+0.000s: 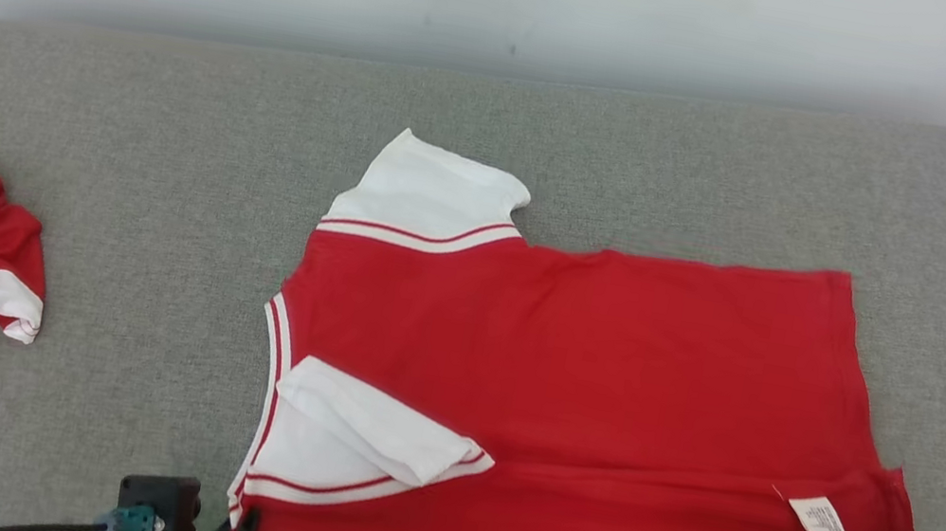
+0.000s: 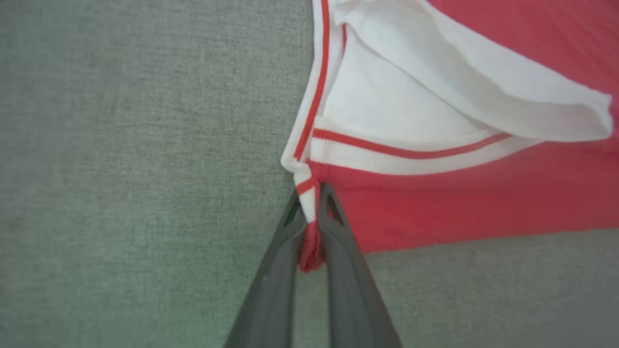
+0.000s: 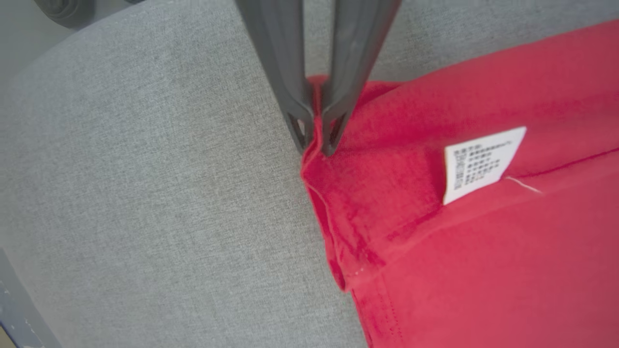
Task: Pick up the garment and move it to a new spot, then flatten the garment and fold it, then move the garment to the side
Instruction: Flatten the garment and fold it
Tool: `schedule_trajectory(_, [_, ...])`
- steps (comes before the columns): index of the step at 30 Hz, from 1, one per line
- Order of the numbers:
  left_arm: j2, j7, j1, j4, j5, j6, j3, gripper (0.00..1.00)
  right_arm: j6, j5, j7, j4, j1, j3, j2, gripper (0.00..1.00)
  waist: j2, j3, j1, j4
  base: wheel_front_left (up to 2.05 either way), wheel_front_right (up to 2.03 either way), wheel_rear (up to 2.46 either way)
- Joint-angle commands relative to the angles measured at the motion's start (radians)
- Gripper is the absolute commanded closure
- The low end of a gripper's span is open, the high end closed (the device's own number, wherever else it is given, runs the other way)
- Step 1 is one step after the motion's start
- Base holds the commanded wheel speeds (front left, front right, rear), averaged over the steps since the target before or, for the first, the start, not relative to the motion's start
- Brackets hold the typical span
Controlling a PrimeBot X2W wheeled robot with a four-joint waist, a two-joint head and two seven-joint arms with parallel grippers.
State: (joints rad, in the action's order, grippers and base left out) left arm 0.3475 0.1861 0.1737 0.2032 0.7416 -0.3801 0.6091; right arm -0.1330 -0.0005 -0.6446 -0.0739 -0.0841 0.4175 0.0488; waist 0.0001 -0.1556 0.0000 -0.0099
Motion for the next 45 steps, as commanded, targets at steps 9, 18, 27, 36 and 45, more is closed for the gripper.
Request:
schedule_trajectory(9, [0.021, 0.020, -0.064, -0.057, 0.003, -0.034, 0.018, 0.00, 0.003, -0.007, 0.006, -0.011, 0.042, 0.011, 0.002, 0.00, -0.0001, 0.023, 0.0000, 0.005, 0.00, 0.00, 0.00])
schedule_trajectory(18, [0.073, 0.027, -0.106, -0.135, 0.001, -0.086, -0.015, 0.00, 0.003, 0.007, 0.034, 0.017, 0.053, 0.048, 0.001, 0.00, -0.0001, 0.059, 0.0000, -0.001, 0.00, 0.00, 0.00])
schedule_trajectory(27, [0.157, 0.087, 0.121, -0.210, -0.055, -0.037, -0.036, 0.00, 0.003, 0.032, -0.042, 0.143, -0.031, -0.033, 0.016, 0.00, -0.0001, 0.013, 0.0000, -0.019, 0.00, 0.00, 0.00])
schedule_trajectory(36, [0.039, 0.178, 0.615, 0.116, -0.039, 0.139, -0.026, 0.00, 0.003, 0.110, -0.065, -0.023, -0.431, -0.209, 0.098, 0.00, -0.0001, -0.199, 0.0000, -0.101, 0.00, 0.00, 0.00])
schedule_trajectory(45, [0.005, 0.280, 0.914, 0.403, -0.043, 0.277, 0.002, 0.00, 0.003, 0.161, -0.054, -0.216, -0.694, -0.321, 0.107, 0.00, -0.0001, -0.338, 0.0000, -0.182, 0.00, 0.00, 0.00])
